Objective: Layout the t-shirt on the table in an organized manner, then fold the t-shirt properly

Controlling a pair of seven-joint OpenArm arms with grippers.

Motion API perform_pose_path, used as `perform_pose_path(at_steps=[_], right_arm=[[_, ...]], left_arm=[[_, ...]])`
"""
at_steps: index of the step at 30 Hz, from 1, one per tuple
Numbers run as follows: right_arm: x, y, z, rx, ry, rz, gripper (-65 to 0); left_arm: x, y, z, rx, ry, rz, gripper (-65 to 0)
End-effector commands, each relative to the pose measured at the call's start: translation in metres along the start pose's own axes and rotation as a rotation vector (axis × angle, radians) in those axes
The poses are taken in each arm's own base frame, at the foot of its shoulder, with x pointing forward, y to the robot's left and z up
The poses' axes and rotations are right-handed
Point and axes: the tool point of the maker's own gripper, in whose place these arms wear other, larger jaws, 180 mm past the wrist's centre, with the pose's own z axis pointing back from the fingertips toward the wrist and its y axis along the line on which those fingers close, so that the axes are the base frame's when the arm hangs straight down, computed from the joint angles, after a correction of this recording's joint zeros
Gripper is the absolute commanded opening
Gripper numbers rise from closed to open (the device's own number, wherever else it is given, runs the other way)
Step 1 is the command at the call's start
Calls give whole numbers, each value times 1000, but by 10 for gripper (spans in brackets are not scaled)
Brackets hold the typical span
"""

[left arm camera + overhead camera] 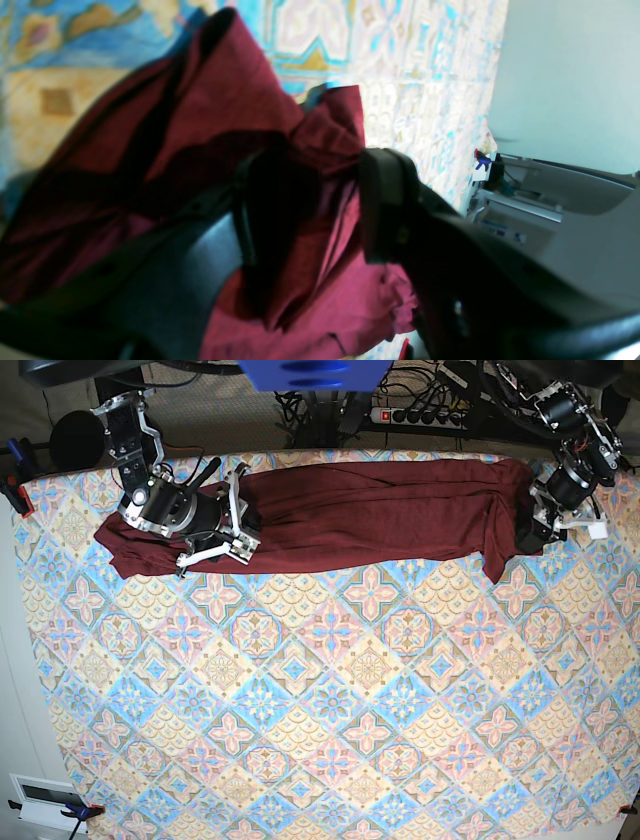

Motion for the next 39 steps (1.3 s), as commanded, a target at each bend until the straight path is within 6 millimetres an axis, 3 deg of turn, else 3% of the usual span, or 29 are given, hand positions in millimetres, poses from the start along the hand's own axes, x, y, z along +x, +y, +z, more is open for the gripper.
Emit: perform_pose_path(at_steps=[1, 8, 16, 19, 25, 29, 34, 39], right_arm=[[10, -6, 5, -15, -36, 13, -495], [10, -5, 5, -14, -36, 13, -495], [9, -4, 5, -12, -35, 12, -495], [9, -4, 5, -13, -35, 11, -495], [10, -6, 5, -17, -37, 13, -495], [10, -6, 5, -17, -37, 13, -495], [10, -6, 5, -17, -37, 13, -495], [10, -5, 5, -14, -37, 13, -495]], left_arm=[[2, -13, -3, -38, -4, -13, -375], [-17, -17, -24, -16, 43, -36, -401], [-14, -27, -19, -79, 33, -79, -650], [-2, -24, 3, -67, -11, -105, -647], [-10, -38, 43, -22, -37, -267, -650], [3, -22, 65, 32, -120, -240, -650], [6, 17, 65, 127, -119, -173, -650], [2, 15, 47, 141, -79, -196, -648]])
